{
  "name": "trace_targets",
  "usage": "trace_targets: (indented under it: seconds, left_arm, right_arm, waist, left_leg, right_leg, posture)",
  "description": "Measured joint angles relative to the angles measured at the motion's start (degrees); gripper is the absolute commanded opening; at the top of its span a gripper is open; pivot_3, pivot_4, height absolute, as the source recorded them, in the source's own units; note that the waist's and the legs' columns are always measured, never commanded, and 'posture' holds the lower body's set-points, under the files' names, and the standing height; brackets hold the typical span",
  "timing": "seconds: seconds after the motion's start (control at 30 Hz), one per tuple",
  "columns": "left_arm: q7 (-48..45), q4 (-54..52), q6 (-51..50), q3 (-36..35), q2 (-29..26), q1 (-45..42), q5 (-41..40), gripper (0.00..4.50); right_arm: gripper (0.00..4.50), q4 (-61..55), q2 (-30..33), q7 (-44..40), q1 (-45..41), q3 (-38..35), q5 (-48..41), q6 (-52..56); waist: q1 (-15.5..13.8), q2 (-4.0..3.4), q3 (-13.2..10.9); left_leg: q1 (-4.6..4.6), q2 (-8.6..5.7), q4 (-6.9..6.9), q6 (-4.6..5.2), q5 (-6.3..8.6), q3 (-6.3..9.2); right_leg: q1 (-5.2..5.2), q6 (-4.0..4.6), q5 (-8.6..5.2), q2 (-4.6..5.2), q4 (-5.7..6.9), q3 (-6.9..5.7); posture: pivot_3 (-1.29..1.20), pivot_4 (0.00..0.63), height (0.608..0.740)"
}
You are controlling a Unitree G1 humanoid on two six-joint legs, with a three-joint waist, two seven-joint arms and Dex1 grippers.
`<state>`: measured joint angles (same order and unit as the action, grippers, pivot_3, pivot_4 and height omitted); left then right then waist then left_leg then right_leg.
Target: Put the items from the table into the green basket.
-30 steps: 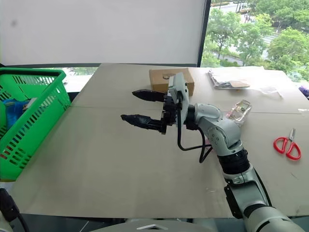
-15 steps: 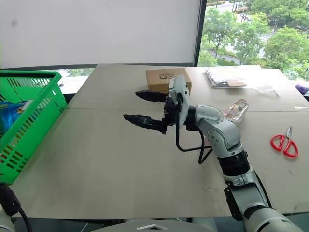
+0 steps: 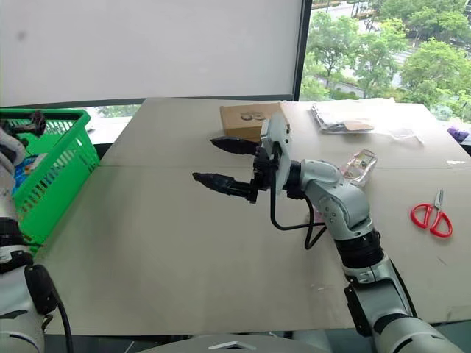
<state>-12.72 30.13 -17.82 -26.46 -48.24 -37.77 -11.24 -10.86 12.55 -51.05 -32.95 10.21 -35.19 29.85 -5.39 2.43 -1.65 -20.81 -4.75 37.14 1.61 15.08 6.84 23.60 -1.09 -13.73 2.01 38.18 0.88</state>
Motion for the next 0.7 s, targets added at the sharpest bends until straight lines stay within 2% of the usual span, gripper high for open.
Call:
trace_targets:
  seconds: [0.2,0.33,0.53,0.7]
  left_arm:
    - [-1.73,0.35,0.16,9.22,9.83,-6.84,1.64,4.45]
    - [-3.47,0.44,-0.74,16.07,18.23,-9.56,2.90,4.45]
    - [-7.96,-1.27,-3.32,23.29,28.17,-9.43,3.08,4.45]
    - [-13.17,-5.94,-6.91,29.92,35.12,-7.89,2.68,4.45]
  right_arm:
    - [4.50,-0.14,2.55,2.68,1.60,-2.44,1.39,-0.64]
    - [4.50,0.23,7.67,5.55,6.65,-7.76,3.57,-1.76]
    - [4.50,-4.81,16.54,8.16,18.79,-17.04,3.62,-0.67]
    - [4.50,-11.25,19.98,10.03,27.09,-23.30,1.84,1.45]
  waist:
    - [-0.07,-0.07,0.00]
    - [0.35,-0.07,0.00]
    - [3.38,-0.30,-0.02]
    - [6.80,-0.63,-0.03]
  left_leg:
    - [-0.04,-0.04,0.08,-0.02,-0.03,0.00]
    - [-0.17,-0.04,0.12,-0.15,-0.12,-0.09]
    - [-0.38,0.00,0.11,-0.02,-0.04,-0.15]
    - [-0.36,0.07,0.13,0.26,0.13,-0.29]
  right_leg:
    - [-0.03,-0.01,0.01,0.03,0.00,-0.01]
    - [-0.02,-0.03,0.02,0.09,-0.06,0.06]
    - [0.09,-0.03,0.02,0.13,-0.19,0.11]
    - [0.08,-0.06,0.02,0.12,-0.18,0.24]
  posture:
    - [0.06,0.000,0.740]
    - [0.01,0.000,0.740]
    - [-0.08,0.000,0.740]
    - [-0.10,0.000,0.740]
